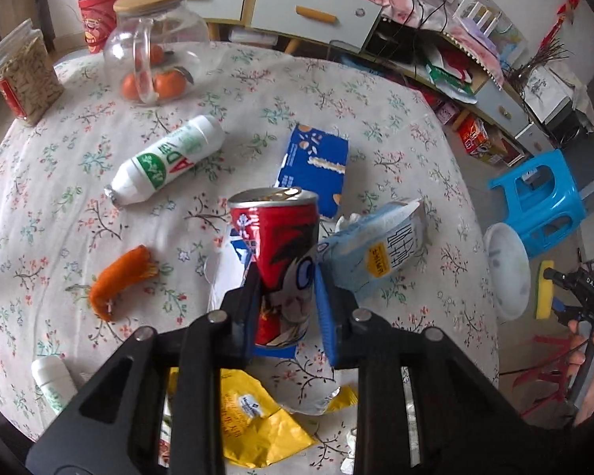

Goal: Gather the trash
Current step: 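Carry sponge and red can to the white bucket and release both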

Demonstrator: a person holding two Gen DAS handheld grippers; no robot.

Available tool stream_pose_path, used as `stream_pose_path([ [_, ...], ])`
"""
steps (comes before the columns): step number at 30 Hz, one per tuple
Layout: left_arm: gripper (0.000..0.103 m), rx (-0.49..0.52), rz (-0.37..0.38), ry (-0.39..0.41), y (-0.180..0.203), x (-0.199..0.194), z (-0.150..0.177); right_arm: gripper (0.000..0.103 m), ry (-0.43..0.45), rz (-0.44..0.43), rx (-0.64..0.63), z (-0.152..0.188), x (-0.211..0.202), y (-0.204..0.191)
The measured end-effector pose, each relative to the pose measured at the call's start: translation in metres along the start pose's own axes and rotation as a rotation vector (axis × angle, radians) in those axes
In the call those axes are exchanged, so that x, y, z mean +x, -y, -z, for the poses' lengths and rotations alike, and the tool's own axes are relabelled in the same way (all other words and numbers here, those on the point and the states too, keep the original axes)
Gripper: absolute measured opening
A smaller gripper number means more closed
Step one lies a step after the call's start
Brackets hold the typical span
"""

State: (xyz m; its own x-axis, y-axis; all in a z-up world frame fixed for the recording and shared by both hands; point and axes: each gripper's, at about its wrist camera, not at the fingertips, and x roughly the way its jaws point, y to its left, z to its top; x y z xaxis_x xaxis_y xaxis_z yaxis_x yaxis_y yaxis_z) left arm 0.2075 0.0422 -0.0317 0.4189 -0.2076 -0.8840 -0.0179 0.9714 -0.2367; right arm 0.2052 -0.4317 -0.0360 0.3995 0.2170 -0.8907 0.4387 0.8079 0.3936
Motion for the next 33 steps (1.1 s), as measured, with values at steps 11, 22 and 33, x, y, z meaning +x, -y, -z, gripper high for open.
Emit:
stream_pose_path([
  [11, 0.032, -0.067, -0.051, -0.055, -0.017, 0.020, 0.002, 0.076, -0.022, 0.019, 0.080, -0.005, 0.005, 0.038],
  [22, 0.031, 0.037, 0.066, 0.070, 0.032, -0.030, 0.007, 0.079, -0.001, 0.005, 0.064, -0.008, 0.001, 0.038],
  [33, 0.031, 0.263, 0.222, 0.020, 0.166, -0.012, 0.004, 0.089, 0.036, 0.004, 0.052, -0.013, -0.013, 0.049],
])
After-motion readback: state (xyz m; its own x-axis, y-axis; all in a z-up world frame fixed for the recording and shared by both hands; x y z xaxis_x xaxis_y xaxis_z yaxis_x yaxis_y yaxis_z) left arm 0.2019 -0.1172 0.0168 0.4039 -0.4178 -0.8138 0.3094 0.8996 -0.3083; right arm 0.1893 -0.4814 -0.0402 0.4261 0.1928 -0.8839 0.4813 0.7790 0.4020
